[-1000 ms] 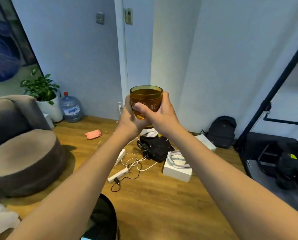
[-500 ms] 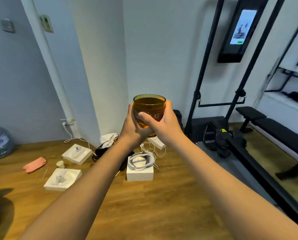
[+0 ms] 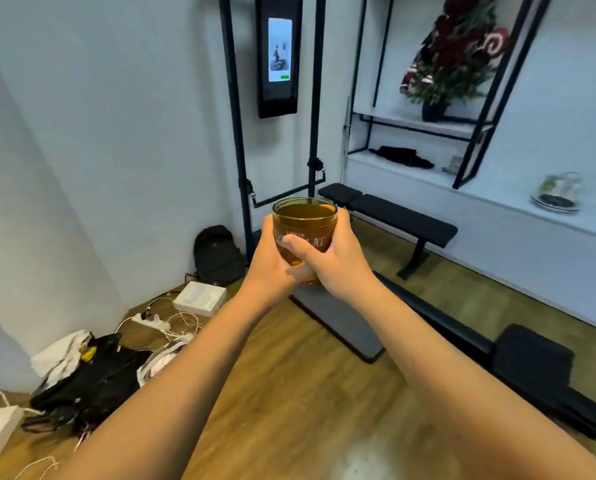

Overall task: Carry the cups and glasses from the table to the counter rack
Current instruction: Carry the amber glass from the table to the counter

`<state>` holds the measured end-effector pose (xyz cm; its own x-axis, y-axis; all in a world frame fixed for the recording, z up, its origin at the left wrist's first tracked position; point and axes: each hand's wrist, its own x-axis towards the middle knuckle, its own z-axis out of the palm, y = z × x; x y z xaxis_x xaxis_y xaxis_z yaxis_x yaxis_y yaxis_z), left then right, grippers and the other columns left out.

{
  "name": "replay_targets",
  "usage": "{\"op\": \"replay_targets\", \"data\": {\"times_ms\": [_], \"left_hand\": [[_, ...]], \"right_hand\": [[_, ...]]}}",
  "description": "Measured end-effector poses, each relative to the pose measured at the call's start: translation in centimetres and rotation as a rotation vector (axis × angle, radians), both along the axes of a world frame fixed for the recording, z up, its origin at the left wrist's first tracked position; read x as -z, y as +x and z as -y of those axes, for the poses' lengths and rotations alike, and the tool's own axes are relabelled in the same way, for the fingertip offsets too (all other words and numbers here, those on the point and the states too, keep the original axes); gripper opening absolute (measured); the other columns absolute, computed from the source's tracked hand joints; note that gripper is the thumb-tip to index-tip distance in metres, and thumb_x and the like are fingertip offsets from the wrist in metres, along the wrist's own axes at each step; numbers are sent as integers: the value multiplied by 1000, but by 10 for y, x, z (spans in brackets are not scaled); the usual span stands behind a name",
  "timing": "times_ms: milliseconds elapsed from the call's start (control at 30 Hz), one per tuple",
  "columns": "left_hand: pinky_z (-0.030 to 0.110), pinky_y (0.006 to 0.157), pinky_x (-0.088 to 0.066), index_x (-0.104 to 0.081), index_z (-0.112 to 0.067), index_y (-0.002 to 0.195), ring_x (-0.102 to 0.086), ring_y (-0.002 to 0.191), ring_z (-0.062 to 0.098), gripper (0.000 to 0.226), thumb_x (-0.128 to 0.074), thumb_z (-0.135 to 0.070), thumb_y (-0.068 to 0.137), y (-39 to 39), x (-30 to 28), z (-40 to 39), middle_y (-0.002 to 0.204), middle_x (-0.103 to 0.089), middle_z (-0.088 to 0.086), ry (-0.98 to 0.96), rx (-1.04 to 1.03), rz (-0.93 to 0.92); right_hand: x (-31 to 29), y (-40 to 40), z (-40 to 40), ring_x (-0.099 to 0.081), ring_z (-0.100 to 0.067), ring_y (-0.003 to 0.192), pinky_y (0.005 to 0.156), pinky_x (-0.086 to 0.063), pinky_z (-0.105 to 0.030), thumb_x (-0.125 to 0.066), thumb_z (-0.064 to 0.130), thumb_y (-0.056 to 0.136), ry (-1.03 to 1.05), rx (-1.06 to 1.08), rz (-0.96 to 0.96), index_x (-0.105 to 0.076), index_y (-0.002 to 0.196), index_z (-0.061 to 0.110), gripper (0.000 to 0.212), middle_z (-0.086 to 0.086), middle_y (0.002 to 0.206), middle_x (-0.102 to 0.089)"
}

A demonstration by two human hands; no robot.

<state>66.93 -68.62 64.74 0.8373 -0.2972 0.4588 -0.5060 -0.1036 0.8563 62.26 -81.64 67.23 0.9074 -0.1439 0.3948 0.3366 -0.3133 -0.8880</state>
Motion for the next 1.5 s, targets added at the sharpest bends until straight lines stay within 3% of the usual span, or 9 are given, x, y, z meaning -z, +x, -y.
{"op": "replay_targets", "data": {"times_ms": [133,300,433,700,867,1167,1333,1400,1500], "left_hand": [[8,91,-48,-39,-43,135,-58,120,-4,80,-89,-47,72,-10,-1,82,124,-58,-31,-8,154,13],[6,92,-46,-24,-34,143,-56,121,-9,95,-90,-31,75,-32,2,184,127,-54,-33,-21,299,12],[16,98,-51,-22,-36,149,-57,124,-3,104,-92,-41,72,-65,12,275,131,-53,-30,-19,415,-16],[13,95,-50,-30,-35,149,-58,124,-2,90,-85,-42,78,-140,5,460,129,-57,-30,-140,501,-34],[11,86,-53,-29,-35,127,-62,113,-7,76,-82,-40,73,-178,-1,562,128,-53,-9,-209,567,-84],[39,96,-59,-32,-34,126,-66,117,11,69,-80,-46,79,-215,6,738,120,-61,-15,-84,765,-7],[38,90,-51,-47,-16,128,-60,113,19,49,-59,-26,81,-213,1,834,120,-61,3,-284,852,-195],[31,88,-51,-46,-11,134,-60,114,18,66,-66,-50,85,-208,-11,874,124,-61,5,-342,829,-253],[25,89,-54,-42,-8,142,-64,116,13,114,-77,-82,62,-201,-26,936,128,-63,5,-306,824,-271]], "right_hand": [[0,-26,76,-58,4,112,87,-54,-19,-77,67,68,-8,137,-5,-38,133,34,83,21,122,-57],[-7,-61,171,-59,4,113,94,-55,-27,-81,60,70,-16,272,31,-42,135,29,82,19,123,-59],[-11,-97,258,-59,4,109,81,-54,-17,-77,69,68,21,371,19,-42,134,37,80,21,121,-59],[-25,-173,421,-60,12,102,72,-53,-10,-76,68,69,77,529,64,-46,128,40,72,21,116,-63],[-29,-224,513,-56,19,106,74,-48,-2,-78,57,78,17,531,25,-35,135,44,72,27,119,-58],[-8,-298,671,-59,18,103,74,-50,-5,-80,44,82,81,680,13,-36,140,36,73,28,114,-61],[-3,-301,770,-70,-2,101,76,-57,-19,-82,26,84,90,716,74,-37,145,24,76,27,109,-68],[1,-295,809,-71,-3,99,74,-57,-18,-82,21,84,95,726,87,-38,145,19,75,26,106,-69],[1,-283,869,-70,-1,100,76,-56,-17,-83,29,84,101,730,69,-39,146,21,76,27,107,-69]]}}
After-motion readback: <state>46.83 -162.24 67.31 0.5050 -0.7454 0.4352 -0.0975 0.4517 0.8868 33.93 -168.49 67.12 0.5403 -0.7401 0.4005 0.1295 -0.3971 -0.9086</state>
